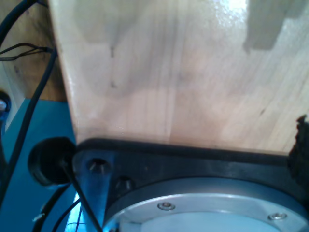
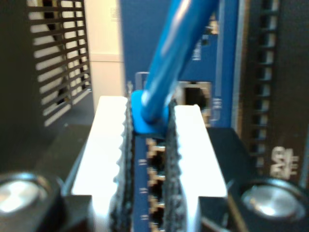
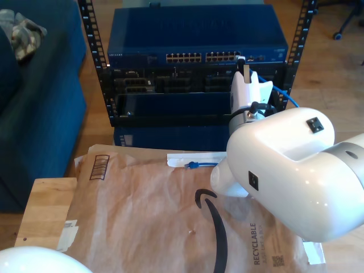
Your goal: Grab the cable and plug it in
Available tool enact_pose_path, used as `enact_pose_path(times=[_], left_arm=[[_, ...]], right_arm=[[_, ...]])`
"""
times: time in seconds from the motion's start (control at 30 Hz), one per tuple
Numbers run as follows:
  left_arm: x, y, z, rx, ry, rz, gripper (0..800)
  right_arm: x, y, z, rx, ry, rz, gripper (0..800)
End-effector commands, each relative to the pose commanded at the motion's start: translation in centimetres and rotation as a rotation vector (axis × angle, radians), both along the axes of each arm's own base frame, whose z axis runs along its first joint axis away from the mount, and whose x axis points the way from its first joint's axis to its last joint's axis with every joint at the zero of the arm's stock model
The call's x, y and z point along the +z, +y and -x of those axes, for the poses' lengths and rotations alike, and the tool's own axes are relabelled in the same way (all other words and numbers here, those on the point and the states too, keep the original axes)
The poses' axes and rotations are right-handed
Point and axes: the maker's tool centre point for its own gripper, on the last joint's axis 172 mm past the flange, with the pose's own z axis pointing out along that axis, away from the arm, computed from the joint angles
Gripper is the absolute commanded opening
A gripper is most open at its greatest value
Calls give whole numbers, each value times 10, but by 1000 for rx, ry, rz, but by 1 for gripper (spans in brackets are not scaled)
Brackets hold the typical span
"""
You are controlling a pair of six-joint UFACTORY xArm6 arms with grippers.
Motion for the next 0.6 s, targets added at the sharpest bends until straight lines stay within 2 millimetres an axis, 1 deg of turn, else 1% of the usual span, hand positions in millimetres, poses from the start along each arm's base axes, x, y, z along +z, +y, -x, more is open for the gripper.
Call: enact_pose_path(times=[0.07,0.17,0.4,0.6], left_arm=[[0,0,0,0,0,0,800],[0,0,0,0,0,0,800],[0,0,0,0,0,2,800],[0,0,0,0,0,0,800]], right_arm=[[0,1,1,0,-1,-1,0],[2,-5,1,-36,-2,-20,0],[6,-1,3,-62,-8,-12,0],[10,-5,-4,-96,-20,-8,0]])
